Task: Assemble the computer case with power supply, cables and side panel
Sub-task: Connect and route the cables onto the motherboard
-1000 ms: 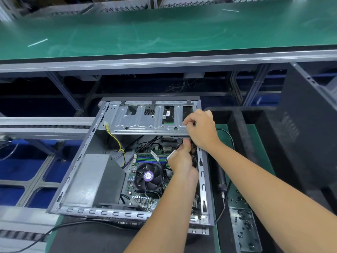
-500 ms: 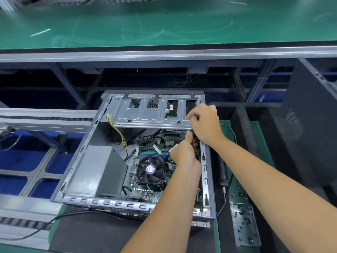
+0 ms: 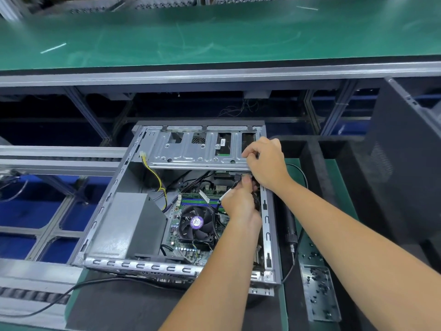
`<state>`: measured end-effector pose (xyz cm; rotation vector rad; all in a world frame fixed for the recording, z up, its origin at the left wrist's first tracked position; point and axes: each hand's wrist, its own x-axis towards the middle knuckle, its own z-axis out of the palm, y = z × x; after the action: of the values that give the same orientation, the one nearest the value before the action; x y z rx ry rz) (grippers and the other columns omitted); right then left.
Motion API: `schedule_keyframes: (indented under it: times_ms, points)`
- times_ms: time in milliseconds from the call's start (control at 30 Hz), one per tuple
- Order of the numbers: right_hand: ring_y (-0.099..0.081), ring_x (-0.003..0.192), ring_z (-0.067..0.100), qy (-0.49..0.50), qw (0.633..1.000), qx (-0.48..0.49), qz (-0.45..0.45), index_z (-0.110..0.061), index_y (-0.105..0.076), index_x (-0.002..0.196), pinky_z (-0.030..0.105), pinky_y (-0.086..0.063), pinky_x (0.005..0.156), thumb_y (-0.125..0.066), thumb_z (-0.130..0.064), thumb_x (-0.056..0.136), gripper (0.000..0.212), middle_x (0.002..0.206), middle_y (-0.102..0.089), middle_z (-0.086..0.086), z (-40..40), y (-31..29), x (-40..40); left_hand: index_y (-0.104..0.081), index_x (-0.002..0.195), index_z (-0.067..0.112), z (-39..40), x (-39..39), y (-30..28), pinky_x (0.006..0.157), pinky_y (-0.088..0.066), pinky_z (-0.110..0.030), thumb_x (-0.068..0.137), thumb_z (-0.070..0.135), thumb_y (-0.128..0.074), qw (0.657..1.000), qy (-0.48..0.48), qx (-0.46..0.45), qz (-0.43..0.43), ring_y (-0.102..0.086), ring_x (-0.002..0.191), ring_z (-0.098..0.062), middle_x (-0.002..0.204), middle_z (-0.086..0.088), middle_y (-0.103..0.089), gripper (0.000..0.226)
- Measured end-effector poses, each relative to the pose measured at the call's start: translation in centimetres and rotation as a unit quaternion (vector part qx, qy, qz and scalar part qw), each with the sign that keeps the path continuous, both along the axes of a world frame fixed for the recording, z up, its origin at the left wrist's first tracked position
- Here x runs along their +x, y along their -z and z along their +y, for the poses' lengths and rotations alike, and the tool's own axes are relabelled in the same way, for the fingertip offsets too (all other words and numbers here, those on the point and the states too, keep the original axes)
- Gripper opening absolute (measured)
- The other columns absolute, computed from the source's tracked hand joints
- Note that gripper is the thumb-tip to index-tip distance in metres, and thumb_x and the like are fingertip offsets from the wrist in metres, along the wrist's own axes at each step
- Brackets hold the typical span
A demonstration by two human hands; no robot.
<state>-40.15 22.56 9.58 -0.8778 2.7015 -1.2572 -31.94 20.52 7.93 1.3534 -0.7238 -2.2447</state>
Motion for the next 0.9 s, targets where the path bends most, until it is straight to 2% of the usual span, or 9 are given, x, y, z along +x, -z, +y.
schedule_keyframes:
  times_ms: [67, 200, 333, 467, 567, 700, 800, 900]
  points:
    - [-0.034, 0.099, 0.014, -0.002, 1.000, 0.000, 0.000, -0.012, -0.074, 0.087, 0.040, -0.040, 0.089, -0.049, 0.000, 0.093, 0.028, 0.082, -0.052, -0.007, 0.01, -0.01, -0.03, -0.060, 0.070, 0.002, 0.07, 0.04, 0.07, 0.065, -0.050, -0.032, 0.092, 0.000, -0.057, 1.000, 0.003, -0.004, -0.009, -0.052, 0.060, -0.019, 0.062, -0.007, -0.057, 0.022]
    - [-0.035, 0.100, 0.015, -0.006, 1.000, 0.001, 0.003, -0.011, -0.074, 0.087, 0.042, -0.041, 0.089, -0.049, -0.001, 0.093, 0.029, 0.078, -0.047, -0.013, 0.04, -0.05, -0.03, -0.057, 0.078, 0.002, 0.06, 0.06, 0.37, 0.077, -0.050, -0.038, 0.092, -0.002, -0.057, 0.999, 0.008, -0.012, -0.028, -0.054, 0.071, -0.022, 0.067, -0.008, -0.057, 0.014]
    - [-0.035, 0.100, 0.015, -0.007, 1.000, -0.002, 0.005, -0.011, -0.074, 0.087, 0.042, -0.041, 0.089, -0.049, 0.000, 0.093, 0.028, 0.077, -0.045, -0.014, 0.03, -0.02, -0.04, -0.063, 0.086, 0.002, 0.05, 0.14, 0.27, 0.083, -0.053, -0.042, 0.091, 0.000, -0.061, 1.000, 0.011, 0.012, -0.019, -0.058, 0.073, -0.023, 0.072, -0.008, -0.062, 0.006]
    - [-0.036, 0.101, 0.015, -0.007, 1.000, -0.001, 0.003, -0.013, -0.073, 0.086, 0.038, -0.039, 0.088, -0.049, -0.001, 0.093, 0.028, 0.077, -0.045, -0.015, 0.01, -0.01, -0.05, -0.067, 0.089, 0.004, 0.04, 0.31, 0.05, 0.083, -0.054, -0.046, 0.090, 0.001, -0.064, 1.000, 0.004, 0.026, -0.015, -0.059, 0.072, -0.025, 0.073, -0.011, -0.065, 0.004]
    - [-0.036, 0.101, 0.015, -0.005, 1.000, 0.000, 0.000, -0.014, -0.073, 0.086, 0.038, -0.038, 0.088, -0.049, -0.002, 0.094, 0.028, 0.077, -0.045, -0.015, 0.01, -0.01, -0.03, -0.067, 0.099, 0.004, -0.03, 0.32, -0.10, 0.086, -0.055, -0.048, 0.088, 0.001, -0.066, 1.000, 0.011, 0.022, -0.006, -0.063, 0.079, -0.027, 0.085, -0.015, -0.068, 0.012]
    - [-0.035, 0.100, 0.014, -0.003, 1.000, -0.003, -0.004, -0.015, -0.073, 0.085, 0.040, -0.039, 0.090, -0.049, -0.002, 0.094, 0.028, 0.077, -0.046, -0.013, 0.00, -0.03, -0.11, -0.068, 0.098, -0.002, 0.11, 0.15, -0.02, 0.084, -0.056, -0.048, 0.089, 0.003, -0.065, 1.000, -0.002, 0.005, -0.020, -0.062, 0.076, -0.026, 0.081, -0.014, -0.068, 0.011]
    - [-0.035, 0.099, 0.015, -0.002, 1.000, -0.001, -0.003, -0.013, -0.074, 0.086, 0.042, -0.041, 0.089, -0.050, -0.001, 0.094, 0.028, 0.082, -0.051, -0.008, 0.04, 0.03, -0.11, -0.065, 0.101, -0.006, 0.18, -0.05, 0.40, 0.092, -0.051, -0.051, 0.090, 0.001, -0.062, 1.000, 0.004, -0.002, -0.022, -0.059, 0.081, -0.026, 0.091, -0.017, -0.065, 0.014]
    - [-0.036, 0.099, 0.015, -0.004, 1.000, -0.002, -0.004, -0.012, -0.074, 0.086, 0.045, -0.041, 0.089, -0.050, 0.000, 0.093, 0.028, 0.084, -0.053, -0.007, 0.00, 0.12, -0.19, -0.064, 0.104, -0.006, 0.12, -0.08, 0.50, 0.093, -0.050, -0.050, 0.091, 0.000, -0.060, 1.000, 0.009, -0.004, -0.025, -0.057, 0.083, -0.025, 0.091, -0.015, -0.062, 0.015]
